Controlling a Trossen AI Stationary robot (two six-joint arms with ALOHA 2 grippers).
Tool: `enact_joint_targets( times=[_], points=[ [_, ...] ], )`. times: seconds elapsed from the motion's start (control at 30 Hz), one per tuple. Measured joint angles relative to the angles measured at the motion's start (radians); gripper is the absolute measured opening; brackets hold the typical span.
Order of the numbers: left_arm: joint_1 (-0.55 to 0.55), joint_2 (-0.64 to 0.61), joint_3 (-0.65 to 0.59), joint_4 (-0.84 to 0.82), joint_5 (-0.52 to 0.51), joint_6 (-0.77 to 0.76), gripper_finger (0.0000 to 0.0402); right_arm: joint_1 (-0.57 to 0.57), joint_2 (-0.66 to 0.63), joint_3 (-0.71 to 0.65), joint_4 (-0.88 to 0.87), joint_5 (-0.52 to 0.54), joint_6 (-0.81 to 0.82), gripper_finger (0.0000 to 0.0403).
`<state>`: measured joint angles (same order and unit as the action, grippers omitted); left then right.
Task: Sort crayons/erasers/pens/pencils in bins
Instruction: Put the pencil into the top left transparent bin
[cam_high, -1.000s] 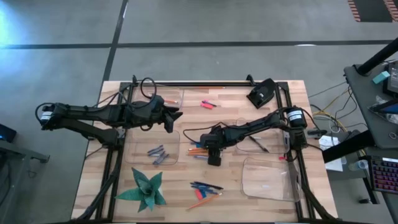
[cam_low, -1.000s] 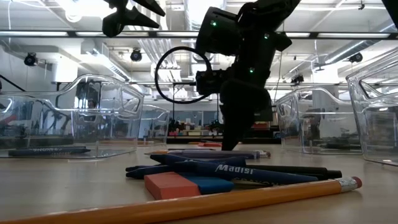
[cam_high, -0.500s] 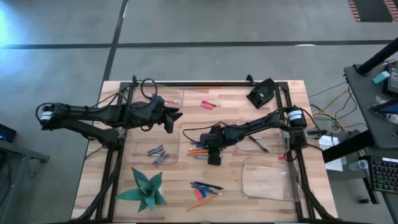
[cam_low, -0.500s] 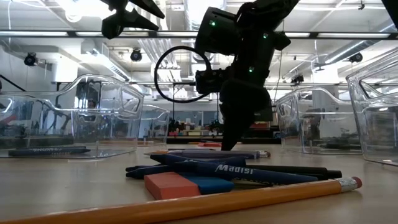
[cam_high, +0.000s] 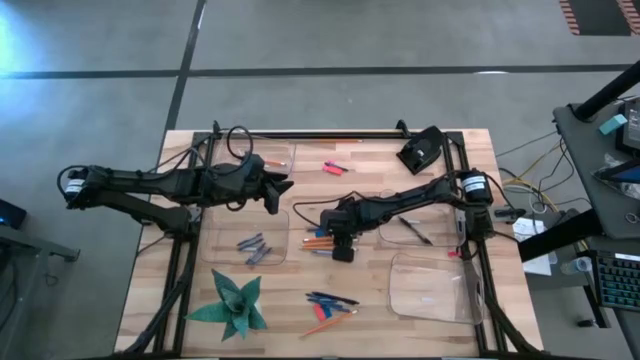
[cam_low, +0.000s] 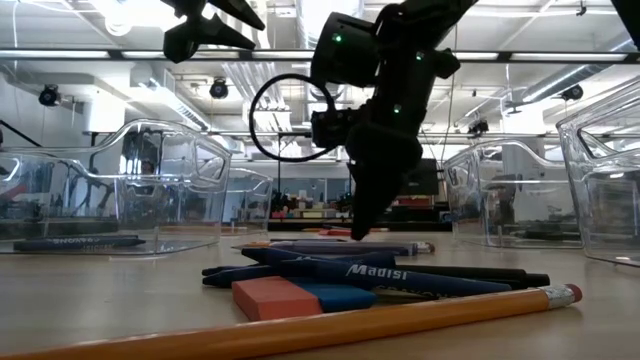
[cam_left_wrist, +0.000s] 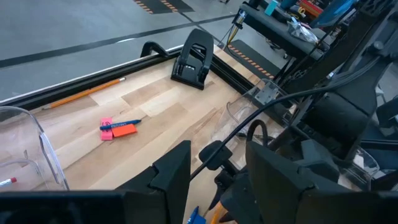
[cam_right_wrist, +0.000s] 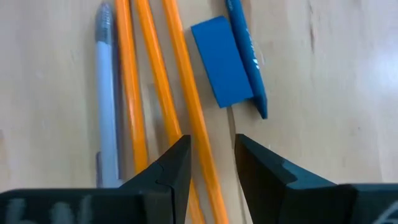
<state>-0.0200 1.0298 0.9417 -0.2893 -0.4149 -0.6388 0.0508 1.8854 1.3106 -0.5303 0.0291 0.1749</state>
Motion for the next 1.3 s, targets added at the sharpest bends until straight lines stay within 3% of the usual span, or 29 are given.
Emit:
enact_joint_targets(
  times=[0.43,0.83,1.3],
  points=[
    [0.000,0.000,-0.001,0.000,0.000,-0.002,0.0141,-0.006,0.003,-0.027,0.014,0.000,-0.010,0.0104],
    [0.000,0.000,-0.001,0.000,-0.001,-0.003,0.0141,-0.004,-0.002,-0.089,0.050,0.043,-0.044,0.0017],
    [0.000,0.000,-0.001,0.001,-0.001,-0.005,0.0141,-0.014,-0.017,-0.031,0.035,-0.011,-0.148,0.0010]
  ],
)
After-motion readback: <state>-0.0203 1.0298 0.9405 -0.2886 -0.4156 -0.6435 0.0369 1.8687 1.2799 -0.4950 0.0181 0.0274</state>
